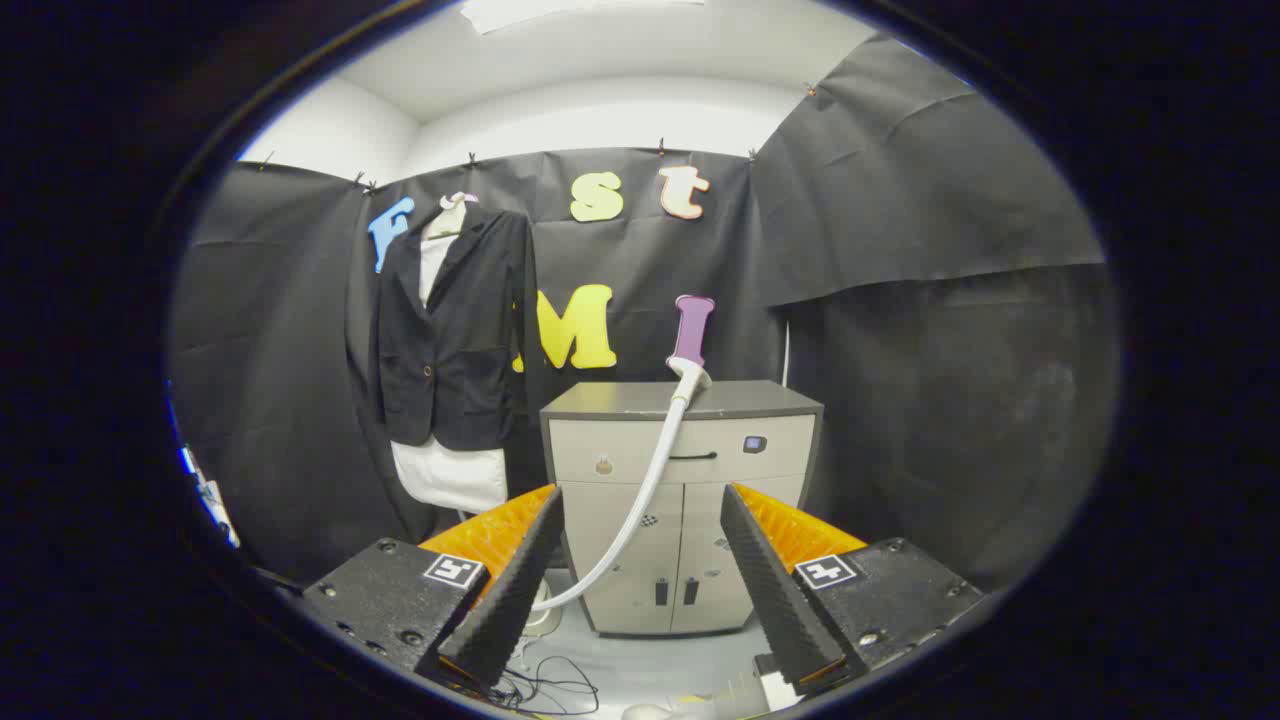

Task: Iron the clothes twice with a garment steamer, once on the left side and once on the right side.

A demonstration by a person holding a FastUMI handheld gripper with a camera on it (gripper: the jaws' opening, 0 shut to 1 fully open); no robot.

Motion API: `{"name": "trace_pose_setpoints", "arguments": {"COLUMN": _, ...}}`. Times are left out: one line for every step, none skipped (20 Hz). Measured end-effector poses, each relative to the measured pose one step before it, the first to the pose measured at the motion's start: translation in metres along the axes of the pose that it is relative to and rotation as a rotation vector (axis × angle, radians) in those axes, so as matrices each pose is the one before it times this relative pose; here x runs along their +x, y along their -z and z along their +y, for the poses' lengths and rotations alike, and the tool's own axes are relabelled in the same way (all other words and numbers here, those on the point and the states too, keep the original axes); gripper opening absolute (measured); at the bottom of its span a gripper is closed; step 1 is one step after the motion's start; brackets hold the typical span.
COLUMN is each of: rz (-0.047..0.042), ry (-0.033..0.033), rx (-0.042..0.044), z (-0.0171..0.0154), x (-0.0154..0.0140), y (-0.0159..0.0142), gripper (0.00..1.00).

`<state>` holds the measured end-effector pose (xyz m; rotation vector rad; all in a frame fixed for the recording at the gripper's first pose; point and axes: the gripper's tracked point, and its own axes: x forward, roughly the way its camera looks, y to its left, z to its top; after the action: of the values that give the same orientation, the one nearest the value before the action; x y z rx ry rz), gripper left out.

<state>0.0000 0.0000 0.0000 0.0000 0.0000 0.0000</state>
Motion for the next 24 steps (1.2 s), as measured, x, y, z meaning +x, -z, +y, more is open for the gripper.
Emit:
{"name": "trace_pose_setpoints", "arguments": {"rz": -0.00405, "ry": 0.00068, "rx": -0.00518, "z": -0.00221, "x": 0.00071, "y": -0.00050, "gripper": 0.98}}
{"name": "trace_pose_setpoints", "arguments": {"rz": -0.00043, "ry": 0.00047, "rx": -0.00257, "z": -0.00029, "x": -0.00010, "y": -0.00012, "gripper": 0.98}}
{"name": "trace_pose_setpoints", "arguments": {"rz": -0.00004, "ry": 0.00036, "rx": -0.00315, "z": 0.00009, "x": -0.00134, "y": -0.00076, "gripper": 0.98}}
{"name": "trace_pose_setpoints", "arguments": {"rz": 0.00292, "ry": 0.00214, "rx": -0.00133, "z": -0.00014, "x": -0.00045, "y": -0.00053, "gripper": 0.98}}
{"name": "trace_pose_setpoints", "arguments": {"rz": -0.00032, "ry": -0.00243, "rx": -0.00061, "z": 0.00202, "x": -0.00139, "y": -0.00223, "gripper": 0.98}}
{"name": "trace_pose_setpoints", "arguments": {"rz": -0.00179, "ry": -0.00243, "rx": -0.00466, "z": 0.00070, "x": 0.00123, "y": -0.00173, "gripper": 0.98}}
{"name": "trace_pose_setpoints", "arguments": {"rz": -0.00277, "ry": 0.00366, "rx": -0.00806, "z": 0.00111, "x": -0.00054, "y": -0.00205, "gripper": 0.98}}
{"name": "trace_pose_setpoints", "arguments": {"rz": -0.00208, "ry": 0.00591, "rx": -0.00335, "z": 0.00102, "x": -0.00168, "y": -0.00190, "gripper": 0.98}}
{"name": "trace_pose_setpoints", "arguments": {"rz": -0.00129, "ry": 0.00230, "rx": 0.00316, "z": 0.00080, "x": 0.00139, "y": -0.00050, "gripper": 0.98}}
{"name": "trace_pose_setpoints", "arguments": {"rz": -0.00063, "ry": 0.00485, "rx": 0.00458, "z": 0.00107, "x": 0.00086, "y": -0.00080, "gripper": 0.98}}
{"name": "trace_pose_setpoints", "arguments": {"rz": -0.00163, "ry": 0.00487, "rx": 0.00337, "z": 0.00226, "x": -0.00040, "y": -0.00114, "gripper": 0.98}}
{"name": "trace_pose_setpoints", "arguments": {"rz": -0.00144, "ry": 0.00449, "rx": 0.00240, "z": 0.00079, "x": 0.00047, "y": -0.00082, "gripper": 0.98}}
{"name": "trace_pose_setpoints", "arguments": {"rz": -0.00017, "ry": 0.00626, "rx": 0.00288, "z": 0.00203, "x": -0.00157, "y": -0.00039, "gripper": 0.98}}
{"name": "trace_pose_setpoints", "arguments": {"rz": 0.00057, "ry": 0.00625, "rx": 0.00233, "z": 0.00146, "x": -0.00125, "y": -0.00030, "gripper": 0.98}}
{"name": "trace_pose_setpoints", "arguments": {"rz": 0.00405, "ry": 0.00530, "rx": 0.00179, "z": 0.00116, "x": 0.00148, "y": 0.00135, "gripper": 0.98}}
{"name": "trace_pose_setpoints", "arguments": {"rz": 0.00403, "ry": 0.00287, "rx": 0.00172, "z": 0.00127, "x": 0.00135, "y": 0.00188, "gripper": 0.98}}
{"name": "trace_pose_setpoints", "arguments": {"rz": 0.00615, "ry": 0.00393, "rx": 0.00239, "z": 0.00159, "x": 0.00096, "y": 0.00102, "gripper": 0.98}}
{"name": "trace_pose_setpoints", "arguments": {"rz": 0.00739, "ry": 0.00286, "rx": 0.00151, "z": 0.00081, "x": 0.00409, "y": 0.00009, "gripper": 0.98}}
{"name": "trace_pose_setpoints", "arguments": {"rz": 0.00268, "ry": 0.00412, "rx": 0.00066, "z": 0.00031, "x": 0.00142, "y": -0.00295, "gripper": 0.98}}
{"name": "trace_pose_setpoints", "arguments": {"rz": -0.00499, "ry": 0.00374, "rx": 0.00320, "z": -0.00158, "x": 0.00524, "y": -0.00417, "gripper": 0.98}}
{"name": "trace_pose_setpoints", "arguments": {"rz": -0.00489, "ry": 0.00296, "rx": 0.00663, "z": -0.00034, "x": 0.00382, "y": -0.00580, "gripper": 0.98}}
{"name": "trace_pose_setpoints", "arguments": {"rz": 0.00191, "ry": 0.00047, "rx": 0.00259, "z": -0.00209, "x": 0.00824, "y": -0.00305, "gripper": 0.98}}
{"name": "trace_pose_setpoints", "arguments": {"rz": 0.00235, "ry": 0.00432, "rx": -0.00470, "z": -0.00190, "x": 0.00793, "y": -0.00495, "gripper": 0.98}}
{"name": "trace_pose_setpoints", "arguments": {"rz": 0.00235, "ry": 0.00736, "rx": -0.00601, "z": -0.00446, "x": 0.01048, "y": -0.00607, "gripper": 0.98}}
